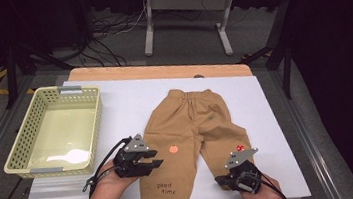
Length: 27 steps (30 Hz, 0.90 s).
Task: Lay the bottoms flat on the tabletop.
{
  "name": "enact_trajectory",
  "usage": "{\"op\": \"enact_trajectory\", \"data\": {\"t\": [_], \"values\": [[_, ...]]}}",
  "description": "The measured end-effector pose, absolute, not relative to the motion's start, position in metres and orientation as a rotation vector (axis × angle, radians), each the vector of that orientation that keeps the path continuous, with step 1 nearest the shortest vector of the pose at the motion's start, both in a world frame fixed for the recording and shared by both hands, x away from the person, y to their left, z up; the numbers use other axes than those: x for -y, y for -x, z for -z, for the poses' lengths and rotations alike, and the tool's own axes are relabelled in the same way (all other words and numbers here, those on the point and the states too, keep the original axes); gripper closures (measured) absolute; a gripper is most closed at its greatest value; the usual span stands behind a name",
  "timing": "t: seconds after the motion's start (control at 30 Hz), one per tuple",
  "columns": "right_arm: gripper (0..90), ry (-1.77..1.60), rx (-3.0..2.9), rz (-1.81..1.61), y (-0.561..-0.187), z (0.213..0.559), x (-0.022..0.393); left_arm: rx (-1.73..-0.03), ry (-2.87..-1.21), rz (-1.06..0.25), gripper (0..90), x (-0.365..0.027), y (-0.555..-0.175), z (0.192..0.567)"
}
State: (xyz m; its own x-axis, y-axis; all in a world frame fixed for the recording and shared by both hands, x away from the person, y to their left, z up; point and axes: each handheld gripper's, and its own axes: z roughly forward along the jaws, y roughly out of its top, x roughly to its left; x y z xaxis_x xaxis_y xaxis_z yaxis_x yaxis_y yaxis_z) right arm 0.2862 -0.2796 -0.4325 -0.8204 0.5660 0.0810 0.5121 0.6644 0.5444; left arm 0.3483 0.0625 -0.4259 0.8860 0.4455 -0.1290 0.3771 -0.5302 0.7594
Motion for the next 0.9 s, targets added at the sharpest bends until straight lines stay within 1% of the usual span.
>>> {"op": "enact_trajectory", "data": {"t": [0.17,0.2,0.23,0.27,0.5,0.53,0.57,0.6,0.67,0.8,0.9], "values": [[90.0,-0.840,-2.801,-0.914,-0.274,0.417,0.280,-0.626,-2.179,-0.104,58.8,-0.065,-0.352,0.427],[87.7,-0.842,-2.770,-0.926,-0.274,0.416,0.282,-0.628,-2.177,-0.106,58.3,-0.066,-0.353,0.427],[78.8,-0.853,-2.737,-0.915,-0.276,0.416,0.284,-0.629,-2.175,-0.107,58.2,-0.066,-0.353,0.427],[65.0,-0.883,-2.684,-0.887,-0.280,0.419,0.285,-0.632,-2.172,-0.107,58.0,-0.066,-0.353,0.427],[64.2,-0.879,-2.671,-0.792,-0.297,0.440,0.274,-0.657,-2.166,-0.098,53.9,-0.067,-0.357,0.428],[67.5,-0.877,-2.662,-0.809,-0.297,0.441,0.272,-0.657,-2.165,-0.101,53.7,-0.067,-0.357,0.428],[72.6,-0.858,-2.661,-0.801,-0.298,0.441,0.271,-0.657,-2.165,-0.102,53.5,-0.067,-0.357,0.428],[79.5,-0.848,-2.665,-0.790,-0.298,0.441,0.270,-0.659,-2.165,-0.101,53.5,-0.068,-0.358,0.429],[88.4,-0.842,-2.654,-0.767,-0.297,0.441,0.268,-0.667,-2.162,-0.093,53.5,-0.067,-0.358,0.429],[89.9,-0.894,-2.662,-0.769,-0.299,0.440,0.269,-0.666,-2.158,-0.090,53.5,-0.066,-0.358,0.428],[89.9,-0.915,-2.764,-0.794,-0.288,0.428,0.276,-0.663,-2.155,-0.094,53.5,-0.067,-0.359,0.426]]}}
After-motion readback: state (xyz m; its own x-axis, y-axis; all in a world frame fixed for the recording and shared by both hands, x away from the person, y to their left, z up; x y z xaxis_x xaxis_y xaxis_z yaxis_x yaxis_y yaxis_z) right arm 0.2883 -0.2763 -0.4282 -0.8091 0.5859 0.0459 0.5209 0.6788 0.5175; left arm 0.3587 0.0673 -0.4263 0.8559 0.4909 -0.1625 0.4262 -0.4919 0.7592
